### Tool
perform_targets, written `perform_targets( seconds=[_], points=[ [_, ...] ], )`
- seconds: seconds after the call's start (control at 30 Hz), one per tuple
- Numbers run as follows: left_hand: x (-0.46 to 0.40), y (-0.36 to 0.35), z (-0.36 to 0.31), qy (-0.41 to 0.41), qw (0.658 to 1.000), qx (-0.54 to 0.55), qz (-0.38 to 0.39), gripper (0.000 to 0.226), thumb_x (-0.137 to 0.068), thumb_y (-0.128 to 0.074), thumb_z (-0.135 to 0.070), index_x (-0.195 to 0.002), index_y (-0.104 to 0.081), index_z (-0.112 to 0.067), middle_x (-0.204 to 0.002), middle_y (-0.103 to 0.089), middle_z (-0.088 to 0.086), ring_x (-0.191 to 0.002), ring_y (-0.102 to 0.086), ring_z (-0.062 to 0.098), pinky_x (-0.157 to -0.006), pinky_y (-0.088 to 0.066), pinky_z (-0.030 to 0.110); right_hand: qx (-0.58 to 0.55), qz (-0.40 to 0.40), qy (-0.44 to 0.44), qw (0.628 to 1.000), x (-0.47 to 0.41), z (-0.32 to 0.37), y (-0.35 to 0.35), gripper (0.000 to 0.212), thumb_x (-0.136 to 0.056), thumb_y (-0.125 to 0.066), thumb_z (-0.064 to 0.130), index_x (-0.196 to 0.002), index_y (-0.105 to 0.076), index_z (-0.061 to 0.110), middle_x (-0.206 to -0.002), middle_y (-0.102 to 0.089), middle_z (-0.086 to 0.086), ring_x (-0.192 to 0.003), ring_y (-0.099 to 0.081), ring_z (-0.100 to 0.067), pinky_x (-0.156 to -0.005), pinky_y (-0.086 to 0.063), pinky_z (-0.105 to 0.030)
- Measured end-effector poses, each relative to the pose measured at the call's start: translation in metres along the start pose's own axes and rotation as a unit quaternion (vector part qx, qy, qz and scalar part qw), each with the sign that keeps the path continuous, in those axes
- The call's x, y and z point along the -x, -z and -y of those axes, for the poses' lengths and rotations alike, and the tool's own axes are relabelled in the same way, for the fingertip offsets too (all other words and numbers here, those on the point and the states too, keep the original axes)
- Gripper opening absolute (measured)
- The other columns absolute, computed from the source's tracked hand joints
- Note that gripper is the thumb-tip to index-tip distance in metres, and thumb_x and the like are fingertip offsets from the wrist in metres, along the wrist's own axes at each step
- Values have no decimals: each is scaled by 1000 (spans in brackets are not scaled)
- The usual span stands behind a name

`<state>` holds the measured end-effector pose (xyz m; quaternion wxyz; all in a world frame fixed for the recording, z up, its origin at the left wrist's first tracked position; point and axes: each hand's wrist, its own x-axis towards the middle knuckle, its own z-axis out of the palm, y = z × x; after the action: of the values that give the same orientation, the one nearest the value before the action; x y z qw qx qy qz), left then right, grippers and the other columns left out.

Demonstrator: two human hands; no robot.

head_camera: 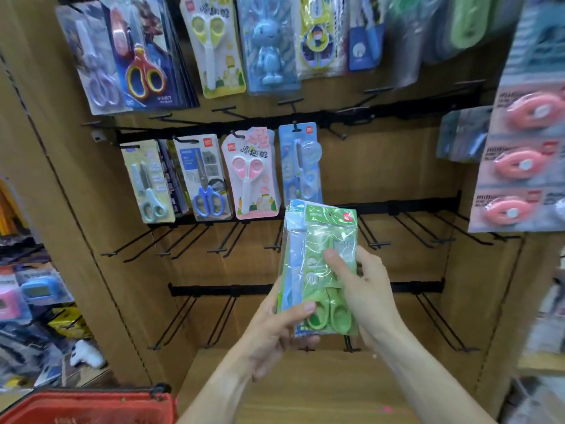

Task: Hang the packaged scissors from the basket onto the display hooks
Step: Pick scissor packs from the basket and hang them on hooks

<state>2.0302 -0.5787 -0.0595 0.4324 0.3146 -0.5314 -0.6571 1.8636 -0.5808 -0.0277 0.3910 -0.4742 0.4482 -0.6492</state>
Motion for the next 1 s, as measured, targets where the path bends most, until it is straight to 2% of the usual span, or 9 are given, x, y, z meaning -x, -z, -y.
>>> perform_targets(
  seconds=[0.07, 0.17, 0.27, 0.4, 0.5, 0.67, 0.83, 1.0],
  points=[
    [-5, -5, 0, 3, 1000, 11, 6, 80, -74, -88, -27, -145, -52, -38, -131, -74, 2, -101, -76, 23, -67, -63, 29, -50, -8, 15, 999, 1, 4, 5, 28, -93, -78, 31, -119, -73, 23, -116, -77, -4, -108, -74, -26, -94, -59, -50],
    [-14, -12, -3, -1, 999, 32, 12, 69, -80, -78, -25, -144, -54, -32, -123, -77, 2, -94, -77, 22, -61, -62, 28, -73, -90, 28, 993, -3, 10, 9, 45, -84, -86, 21, -123, -64, 16, -109, -78, -1, -103, -76, -22, -89, -61, -47],
    [-19, -15, -5, -4, 999, 44, 11, 65, -80, -77, -27, -141, -57, -31, -119, -78, 3, -90, -77, 21, -58, -62, 28, -91, -98, 22, 991, -3, 14, 11, 34, -87, -83, 15, -115, -66, 7, -105, -80, -5, -100, -76, -27, -88, -62, -48],
    [-20, -17, -13, -13, 999, 34, 7, 60, -84, -81, -28, -139, -59, -34, -123, -77, 4, -95, -78, 23, -61, -65, 31, -68, -86, 39, 993, -3, 19, 17, 22, -90, -79, 14, -108, -72, 6, -102, -80, -6, -97, -77, -26, -86, -63, -46],
    [-21, -18, -18, -18, 999, 38, -10, 54, -86, -83, -22, -135, -63, -31, -120, -79, 4, -91, -78, 23, -53, -62, 27, -59, -66, 47, 995, -4, 25, 22, 20, -91, -77, 15, -109, -72, 7, -102, -80, -7, -98, -77, -28, -85, -62, -44],
    [-23, -13, -22, -29, 996, 64, -53, 68, -76, -89, -21, -138, -61, -24, -119, -78, 11, -85, -77, 26, -45, -57, 26, -42, -63, 59, 995, -10, 40, 26, 24, -95, -74, 18, -115, -66, 8, -100, -80, -10, -92, -78, -31, -84, -62, -56],
    [-22, -5, -30, -44, 993, 67, -86, 67, -75, -90, -20, -136, -62, -23, -117, -79, 11, -83, -77, 26, -43, -56, 25, -5, -63, 111, 992, -27, 72, 24, 24, -95, -74, 18, -115, -65, 10, -98, -80, -7, -90, -78, -27, -82, -63, -52],
    [-17, 0, -39, -59, 991, 76, -93, 58, -78, -79, -20, -133, -63, -25, -114, -80, 10, -85, -78, 27, -43, -55, 26, 14, -51, 123, 991, -41, 100, 17, 23, -97, -73, 20, -117, -63, 14, -100, -80, -3, -90, -78, -21, -81, -63, -52]
  ],
)
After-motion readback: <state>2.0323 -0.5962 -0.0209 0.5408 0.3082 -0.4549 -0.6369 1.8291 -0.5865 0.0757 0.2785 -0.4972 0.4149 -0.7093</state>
